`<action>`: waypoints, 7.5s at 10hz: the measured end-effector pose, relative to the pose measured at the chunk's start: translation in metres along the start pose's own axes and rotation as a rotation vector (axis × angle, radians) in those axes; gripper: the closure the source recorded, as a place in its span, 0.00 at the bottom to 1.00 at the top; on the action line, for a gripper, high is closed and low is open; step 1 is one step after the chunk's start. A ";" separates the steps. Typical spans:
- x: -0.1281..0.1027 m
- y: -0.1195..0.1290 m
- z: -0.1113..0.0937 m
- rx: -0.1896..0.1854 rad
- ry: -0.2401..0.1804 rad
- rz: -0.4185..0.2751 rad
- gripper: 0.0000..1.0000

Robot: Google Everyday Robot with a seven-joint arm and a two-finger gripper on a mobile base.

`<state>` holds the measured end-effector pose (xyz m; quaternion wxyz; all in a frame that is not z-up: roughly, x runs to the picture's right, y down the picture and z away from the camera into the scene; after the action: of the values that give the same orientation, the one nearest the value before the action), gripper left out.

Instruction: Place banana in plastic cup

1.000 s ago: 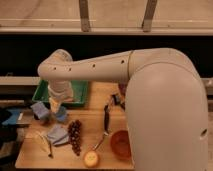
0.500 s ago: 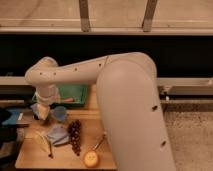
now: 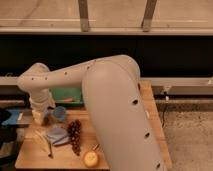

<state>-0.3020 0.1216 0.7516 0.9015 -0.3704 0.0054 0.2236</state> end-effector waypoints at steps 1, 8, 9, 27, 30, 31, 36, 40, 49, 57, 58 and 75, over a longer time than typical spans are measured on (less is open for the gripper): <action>-0.001 0.002 0.000 -0.001 0.000 -0.002 0.30; -0.011 0.052 0.025 -0.028 0.070 -0.060 0.30; -0.010 0.053 0.031 -0.038 0.071 -0.052 0.30; -0.001 0.077 0.102 -0.168 0.057 -0.017 0.79; -0.004 0.076 0.100 -0.158 0.055 -0.025 1.00; -0.006 0.074 0.096 -0.152 0.037 -0.026 1.00; -0.011 0.048 0.032 -0.076 -0.122 -0.020 1.00; -0.015 0.022 -0.046 0.075 -0.186 -0.009 1.00; -0.005 -0.091 -0.136 0.270 -0.516 0.127 1.00; -0.050 -0.107 -0.103 0.197 -0.580 0.104 1.00; -0.053 -0.108 -0.096 0.185 -0.579 0.099 1.00; 0.009 -0.065 -0.026 0.066 -0.658 0.262 1.00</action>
<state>-0.2637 0.0670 0.7739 0.8301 -0.2453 -0.2305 0.4445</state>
